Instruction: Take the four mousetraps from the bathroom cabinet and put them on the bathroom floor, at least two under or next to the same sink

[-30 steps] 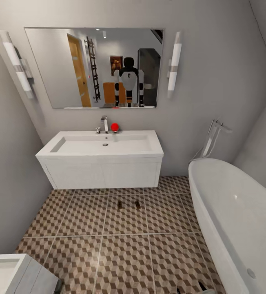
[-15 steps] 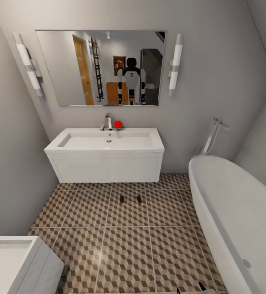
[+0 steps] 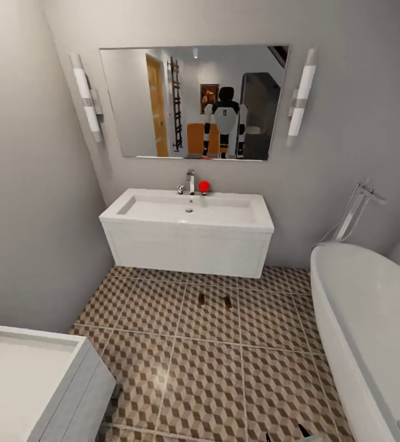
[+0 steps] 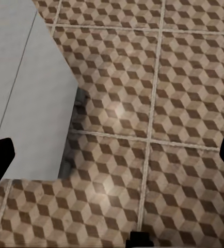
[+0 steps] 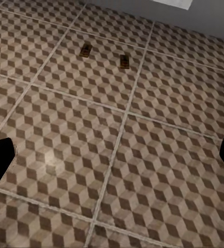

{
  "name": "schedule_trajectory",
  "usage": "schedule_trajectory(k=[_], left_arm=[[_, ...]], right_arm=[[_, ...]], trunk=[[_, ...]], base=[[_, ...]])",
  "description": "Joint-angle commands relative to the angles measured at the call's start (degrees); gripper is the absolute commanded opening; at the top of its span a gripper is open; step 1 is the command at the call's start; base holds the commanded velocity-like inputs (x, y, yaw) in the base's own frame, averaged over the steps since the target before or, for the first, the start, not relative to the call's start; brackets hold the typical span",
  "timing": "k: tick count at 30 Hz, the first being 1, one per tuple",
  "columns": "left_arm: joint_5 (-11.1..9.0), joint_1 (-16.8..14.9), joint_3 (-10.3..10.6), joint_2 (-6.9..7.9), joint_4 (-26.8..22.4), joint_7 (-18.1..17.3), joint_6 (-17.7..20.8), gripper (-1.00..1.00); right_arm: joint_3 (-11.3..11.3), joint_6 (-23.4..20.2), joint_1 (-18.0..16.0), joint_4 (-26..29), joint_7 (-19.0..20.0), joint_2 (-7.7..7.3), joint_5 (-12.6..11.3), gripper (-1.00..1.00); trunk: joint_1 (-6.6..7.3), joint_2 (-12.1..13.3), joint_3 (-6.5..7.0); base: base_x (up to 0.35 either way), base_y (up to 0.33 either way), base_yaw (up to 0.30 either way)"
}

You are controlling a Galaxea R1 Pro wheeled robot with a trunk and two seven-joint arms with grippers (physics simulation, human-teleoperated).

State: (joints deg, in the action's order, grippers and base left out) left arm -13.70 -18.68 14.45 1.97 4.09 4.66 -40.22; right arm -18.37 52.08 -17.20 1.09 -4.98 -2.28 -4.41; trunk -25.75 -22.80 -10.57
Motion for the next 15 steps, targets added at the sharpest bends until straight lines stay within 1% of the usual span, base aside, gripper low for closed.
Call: schedule_trajectory(k=[1,15], left_arm=[[-0.2,-0.1,0.5,-0.04,0.2,0.3,-0.3,1.0],[-0.2,-0.1,0.5,-0.2,0.2,0.2,-0.3,1.0]], right_arm=[[-0.5,0.1,0.0,0.0,-0.2,-0.01,-0.4,1.0],[-0.5,0.1,0.0,0.0,-0.2,-0.01,-0.4,1.0]], trunk=[[-0.03,-0.1,-0.11],[-0.03,-0.1,-0.11]], base=[[0.0,0.0,0.285],[0.0,0.0,0.286]])
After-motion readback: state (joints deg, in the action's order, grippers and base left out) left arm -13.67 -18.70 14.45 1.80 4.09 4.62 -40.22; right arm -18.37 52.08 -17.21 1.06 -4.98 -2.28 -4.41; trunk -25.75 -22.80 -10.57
